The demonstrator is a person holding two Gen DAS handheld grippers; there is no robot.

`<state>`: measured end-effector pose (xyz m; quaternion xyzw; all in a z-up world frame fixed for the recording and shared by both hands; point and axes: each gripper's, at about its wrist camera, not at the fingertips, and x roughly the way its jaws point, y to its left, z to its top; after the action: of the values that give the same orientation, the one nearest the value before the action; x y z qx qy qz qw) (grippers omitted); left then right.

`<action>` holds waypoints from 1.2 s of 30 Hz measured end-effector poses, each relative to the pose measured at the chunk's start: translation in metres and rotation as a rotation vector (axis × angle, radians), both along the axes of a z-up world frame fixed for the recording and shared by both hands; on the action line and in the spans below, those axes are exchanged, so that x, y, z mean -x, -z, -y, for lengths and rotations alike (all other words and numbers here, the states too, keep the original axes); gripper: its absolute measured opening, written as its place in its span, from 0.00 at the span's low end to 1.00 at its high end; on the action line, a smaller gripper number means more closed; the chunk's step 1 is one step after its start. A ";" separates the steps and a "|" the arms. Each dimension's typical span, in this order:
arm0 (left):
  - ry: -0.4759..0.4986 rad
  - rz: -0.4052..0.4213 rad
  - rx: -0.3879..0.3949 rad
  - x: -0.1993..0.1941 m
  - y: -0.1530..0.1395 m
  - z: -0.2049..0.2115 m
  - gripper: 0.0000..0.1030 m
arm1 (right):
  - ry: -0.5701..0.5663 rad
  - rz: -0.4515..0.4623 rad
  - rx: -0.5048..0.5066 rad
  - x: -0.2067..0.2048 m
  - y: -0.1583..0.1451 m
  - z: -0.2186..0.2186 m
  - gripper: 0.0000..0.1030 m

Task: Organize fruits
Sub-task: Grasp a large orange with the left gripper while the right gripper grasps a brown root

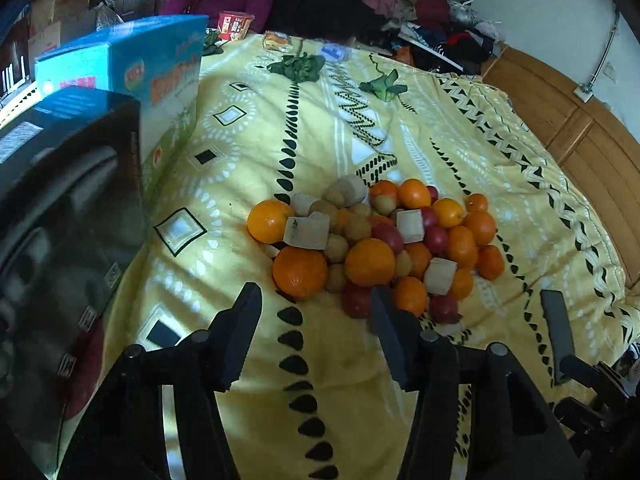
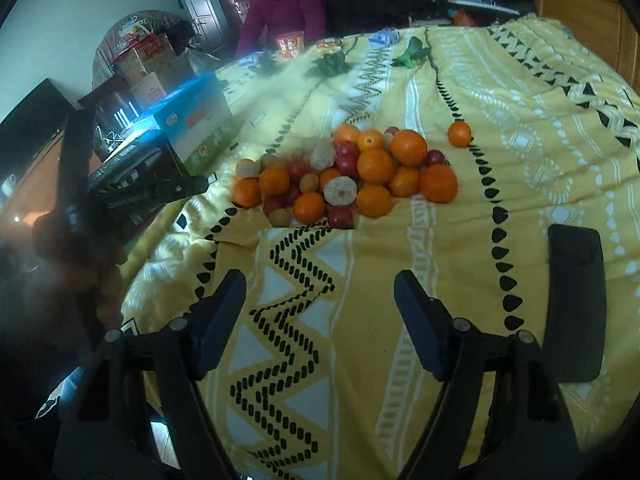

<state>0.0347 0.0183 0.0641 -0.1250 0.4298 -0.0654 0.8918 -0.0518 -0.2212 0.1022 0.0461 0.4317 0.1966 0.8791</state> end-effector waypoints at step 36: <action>0.077 0.018 0.079 0.028 0.005 -0.007 0.39 | -0.235 -0.008 0.061 -0.128 0.048 -0.046 0.51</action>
<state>0.0063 0.0248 0.0589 -0.1431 0.4235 -0.1175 0.8868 0.0765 -0.1748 0.0547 -0.0308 0.4436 0.2847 0.8492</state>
